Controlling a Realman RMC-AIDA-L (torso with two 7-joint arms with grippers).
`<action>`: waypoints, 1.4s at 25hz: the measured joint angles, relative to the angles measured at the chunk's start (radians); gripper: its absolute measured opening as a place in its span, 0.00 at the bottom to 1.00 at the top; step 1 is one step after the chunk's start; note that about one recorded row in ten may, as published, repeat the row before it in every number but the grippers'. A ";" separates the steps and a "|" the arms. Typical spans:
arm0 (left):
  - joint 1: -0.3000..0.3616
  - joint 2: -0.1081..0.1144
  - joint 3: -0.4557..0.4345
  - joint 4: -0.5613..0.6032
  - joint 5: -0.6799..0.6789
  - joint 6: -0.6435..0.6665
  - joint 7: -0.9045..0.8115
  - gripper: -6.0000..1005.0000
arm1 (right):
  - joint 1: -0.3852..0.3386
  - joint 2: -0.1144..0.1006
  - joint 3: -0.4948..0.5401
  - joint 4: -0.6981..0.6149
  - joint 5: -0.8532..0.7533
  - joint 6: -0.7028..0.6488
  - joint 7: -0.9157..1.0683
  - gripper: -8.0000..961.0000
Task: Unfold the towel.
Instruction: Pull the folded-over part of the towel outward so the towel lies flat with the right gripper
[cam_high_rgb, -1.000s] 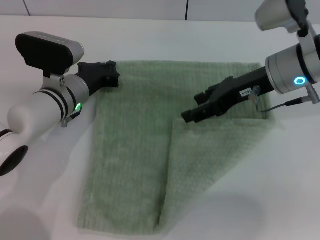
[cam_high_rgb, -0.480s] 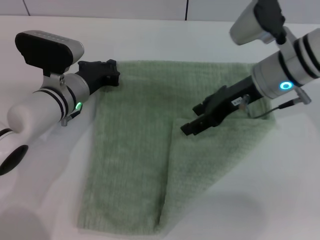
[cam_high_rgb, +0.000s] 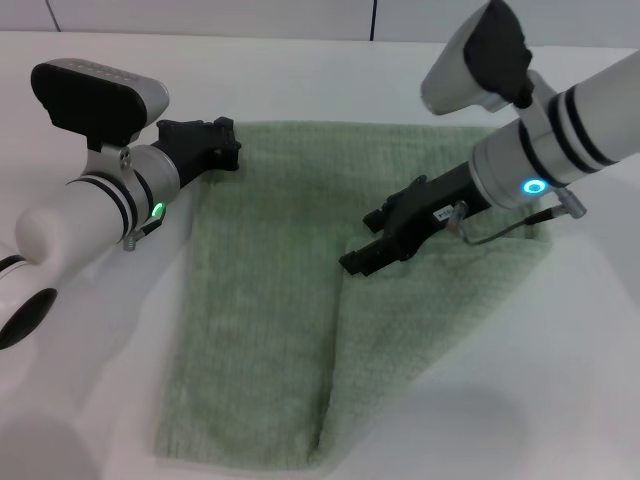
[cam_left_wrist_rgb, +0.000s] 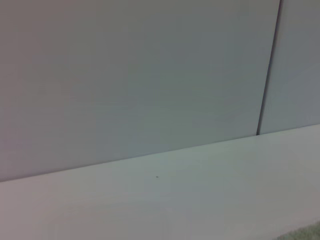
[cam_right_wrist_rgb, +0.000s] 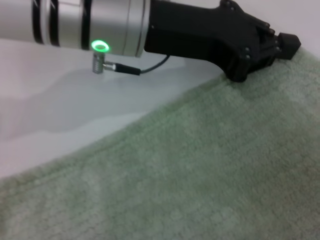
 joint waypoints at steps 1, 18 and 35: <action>0.000 0.000 0.000 0.000 0.000 0.000 0.000 0.00 | 0.000 0.000 0.000 0.000 0.000 0.000 0.000 0.79; 0.000 0.000 0.000 0.000 0.000 0.000 0.000 0.00 | 0.029 0.020 -0.001 0.052 -0.032 0.055 0.000 0.78; 0.000 0.000 0.000 0.000 0.000 -0.004 0.000 0.00 | 0.034 0.022 -0.013 0.060 -0.035 0.060 0.001 0.66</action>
